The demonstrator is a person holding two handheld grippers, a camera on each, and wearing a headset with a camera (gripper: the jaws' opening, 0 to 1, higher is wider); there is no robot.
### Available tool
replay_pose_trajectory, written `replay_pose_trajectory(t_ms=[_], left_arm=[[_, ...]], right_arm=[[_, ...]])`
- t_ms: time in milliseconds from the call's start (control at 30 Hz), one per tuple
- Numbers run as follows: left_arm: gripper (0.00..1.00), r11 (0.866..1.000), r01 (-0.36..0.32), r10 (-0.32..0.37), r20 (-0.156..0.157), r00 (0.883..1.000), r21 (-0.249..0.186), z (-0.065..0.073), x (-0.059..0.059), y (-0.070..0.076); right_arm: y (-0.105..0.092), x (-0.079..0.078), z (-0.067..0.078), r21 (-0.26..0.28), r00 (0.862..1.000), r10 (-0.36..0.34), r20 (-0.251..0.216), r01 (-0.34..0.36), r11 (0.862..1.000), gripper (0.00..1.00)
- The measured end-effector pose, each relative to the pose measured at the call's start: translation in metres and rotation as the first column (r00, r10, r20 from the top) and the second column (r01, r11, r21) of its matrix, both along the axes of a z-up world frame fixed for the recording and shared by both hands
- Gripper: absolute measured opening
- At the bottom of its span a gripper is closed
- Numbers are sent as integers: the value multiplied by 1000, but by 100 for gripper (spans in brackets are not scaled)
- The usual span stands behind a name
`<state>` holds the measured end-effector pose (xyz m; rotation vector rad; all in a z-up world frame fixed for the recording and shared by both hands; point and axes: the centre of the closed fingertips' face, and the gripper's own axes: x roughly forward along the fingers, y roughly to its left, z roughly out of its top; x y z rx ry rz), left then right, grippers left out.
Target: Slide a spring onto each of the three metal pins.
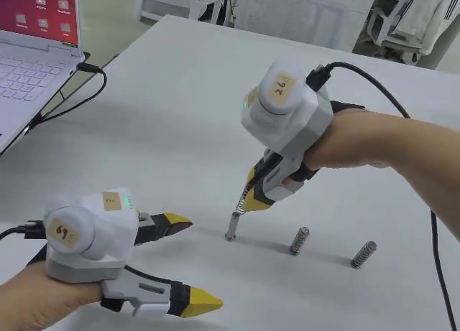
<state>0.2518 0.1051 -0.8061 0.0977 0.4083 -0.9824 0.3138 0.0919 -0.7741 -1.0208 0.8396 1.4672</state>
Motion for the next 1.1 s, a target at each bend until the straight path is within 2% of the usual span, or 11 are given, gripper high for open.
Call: replay_pose_trajectory(t_ms=[600, 1100], left_arm=[[71, 1000, -5, 5, -5, 1000, 0, -2, 1, 2], [70, 1000, -3, 3, -6, 1000, 1, -2, 2, 1]], right_arm=[[5, 2, -14, -24, 1000, 7, -12, -7, 1000, 8], [1, 1, -34, -46, 1000, -11, -22, 10, 999, 8]])
